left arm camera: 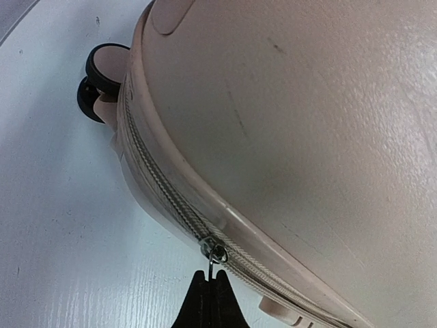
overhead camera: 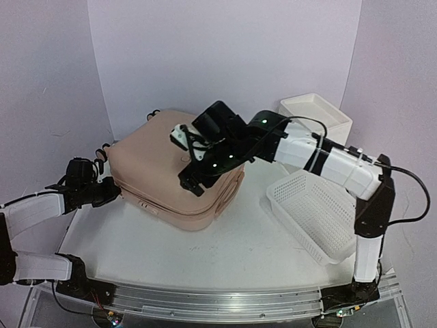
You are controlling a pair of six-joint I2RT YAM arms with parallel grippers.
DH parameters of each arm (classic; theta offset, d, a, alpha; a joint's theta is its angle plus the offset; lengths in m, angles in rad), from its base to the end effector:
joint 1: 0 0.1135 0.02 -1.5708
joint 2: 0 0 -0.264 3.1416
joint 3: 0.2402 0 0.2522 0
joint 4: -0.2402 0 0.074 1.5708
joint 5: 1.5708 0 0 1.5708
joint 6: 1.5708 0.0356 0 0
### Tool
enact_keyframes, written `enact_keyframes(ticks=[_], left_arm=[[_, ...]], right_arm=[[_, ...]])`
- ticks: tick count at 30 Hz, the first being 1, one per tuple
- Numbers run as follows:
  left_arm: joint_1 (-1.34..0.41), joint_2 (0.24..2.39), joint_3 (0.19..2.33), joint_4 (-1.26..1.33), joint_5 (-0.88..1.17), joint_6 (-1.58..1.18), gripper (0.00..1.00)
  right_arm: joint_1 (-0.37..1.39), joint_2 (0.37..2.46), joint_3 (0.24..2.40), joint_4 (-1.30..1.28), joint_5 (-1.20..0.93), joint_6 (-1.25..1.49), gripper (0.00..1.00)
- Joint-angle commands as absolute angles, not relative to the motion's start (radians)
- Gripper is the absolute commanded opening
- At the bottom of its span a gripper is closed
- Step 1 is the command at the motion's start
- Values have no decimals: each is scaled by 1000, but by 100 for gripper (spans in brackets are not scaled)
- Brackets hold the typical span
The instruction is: Open, take out, and arrange the luggage
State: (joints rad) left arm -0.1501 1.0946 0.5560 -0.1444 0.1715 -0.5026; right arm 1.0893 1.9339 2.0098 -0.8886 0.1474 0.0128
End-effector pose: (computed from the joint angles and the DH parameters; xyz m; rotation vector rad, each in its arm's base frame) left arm 0.2212 -0.0396 0.2051 -0.3103 2.2779 -0.5372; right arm 0.2031 0.3774 0.3594 -1.1695 2.0965 0.3495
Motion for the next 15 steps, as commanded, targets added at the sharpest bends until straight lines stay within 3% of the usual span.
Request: enact_keyframes(ticks=[1,8,15], left_arm=[[-149,1021,505,-109,262,-487,0],[-148,1020,452,-109,298,-532,0],[-139,1026,477,-135,219,-544,0]], right_arm=[[1142,2120,2244,-965,213,-231,98],[1211,2399,2562,-882,332,-515,98],[1209,2525,2575,-642,459,-686,98]])
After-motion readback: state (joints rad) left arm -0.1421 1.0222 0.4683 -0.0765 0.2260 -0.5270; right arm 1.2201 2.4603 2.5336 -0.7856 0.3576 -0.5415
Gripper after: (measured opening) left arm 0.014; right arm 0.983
